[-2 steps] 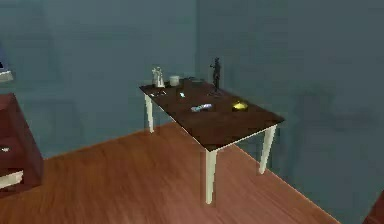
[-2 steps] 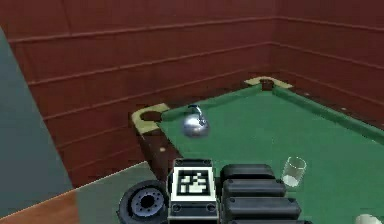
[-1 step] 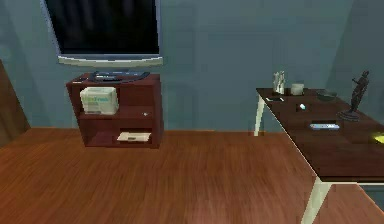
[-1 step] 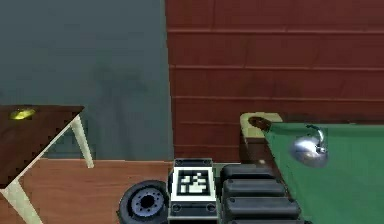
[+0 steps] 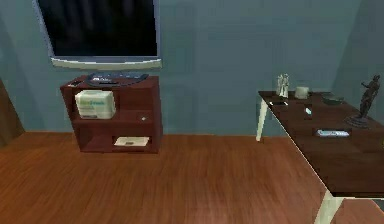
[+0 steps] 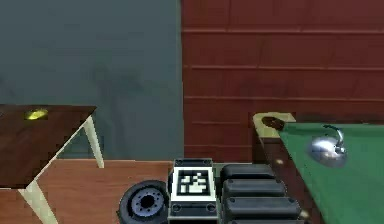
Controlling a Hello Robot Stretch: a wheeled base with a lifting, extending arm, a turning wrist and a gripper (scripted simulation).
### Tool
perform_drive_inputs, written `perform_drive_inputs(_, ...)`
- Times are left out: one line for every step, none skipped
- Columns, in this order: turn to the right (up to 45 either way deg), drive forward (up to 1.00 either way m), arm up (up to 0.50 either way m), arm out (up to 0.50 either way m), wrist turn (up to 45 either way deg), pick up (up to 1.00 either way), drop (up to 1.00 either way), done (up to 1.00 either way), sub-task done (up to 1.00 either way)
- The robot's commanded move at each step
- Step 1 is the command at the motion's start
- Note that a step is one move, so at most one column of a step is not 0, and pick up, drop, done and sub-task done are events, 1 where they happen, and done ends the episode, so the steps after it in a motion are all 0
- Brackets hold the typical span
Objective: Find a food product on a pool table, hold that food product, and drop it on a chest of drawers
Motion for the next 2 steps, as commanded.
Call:
perform_drive_inputs(-45.0, 0.00, 0.00, 0.00, 0.0, 0.00, 0.00, 0.00, 0.00)
perform_drive_inputs(-45.0, 0.00, 0.00, 0.00, 0.0, 0.00, 0.00, 0.00, 0.00)
